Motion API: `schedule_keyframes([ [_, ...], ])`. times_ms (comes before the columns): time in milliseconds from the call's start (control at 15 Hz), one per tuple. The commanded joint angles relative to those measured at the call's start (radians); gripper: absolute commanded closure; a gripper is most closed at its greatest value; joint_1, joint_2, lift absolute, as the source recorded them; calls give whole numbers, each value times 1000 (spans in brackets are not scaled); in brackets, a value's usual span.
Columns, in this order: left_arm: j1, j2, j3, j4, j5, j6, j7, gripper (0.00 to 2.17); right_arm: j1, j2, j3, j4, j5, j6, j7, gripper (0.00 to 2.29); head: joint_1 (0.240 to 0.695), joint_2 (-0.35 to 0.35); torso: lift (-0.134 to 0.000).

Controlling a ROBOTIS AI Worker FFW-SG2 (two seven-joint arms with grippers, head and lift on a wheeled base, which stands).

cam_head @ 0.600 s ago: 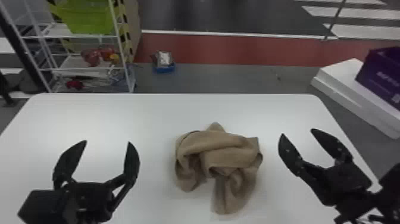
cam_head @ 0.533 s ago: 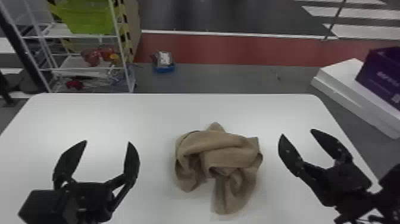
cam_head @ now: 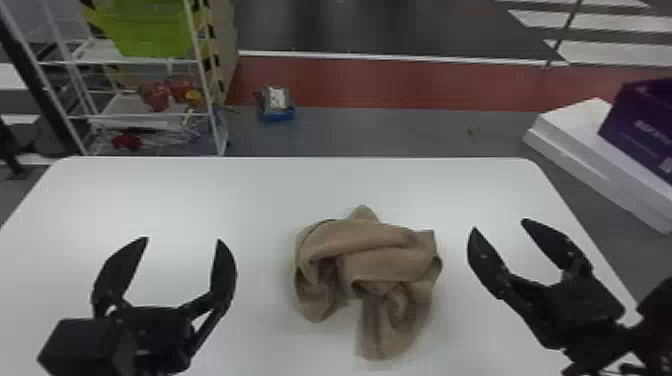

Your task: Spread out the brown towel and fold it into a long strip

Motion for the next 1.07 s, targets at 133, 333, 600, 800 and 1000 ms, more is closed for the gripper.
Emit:
schedule_keyframes([
  [133, -8, -3, -1, 4, 1, -2, 0, 93, -4, 2, -1, 4, -2, 0, 0, 191, 695, -63, -123],
  [333, -15, -3, 4, 7, 1, -2, 0, 93, 5, 2, 0, 6, 3, 6, 31, 205, 695, -61, -123],
  [600, -24, -3, 12, 16, 6, 1, -3, 93, 14, 2, 37, 42, 113, 0, 164, 215, 695, -34, -123],
  [800, -27, -3, 13, 30, 6, -5, 0, 93, 43, -34, 126, 7, 256, 6, 176, 225, 695, 20, -123],
  [1000, -35, -3, 13, 39, 4, -5, 0, 93, 62, -81, 218, -14, 382, 67, 170, 286, 695, 66, -123],
])
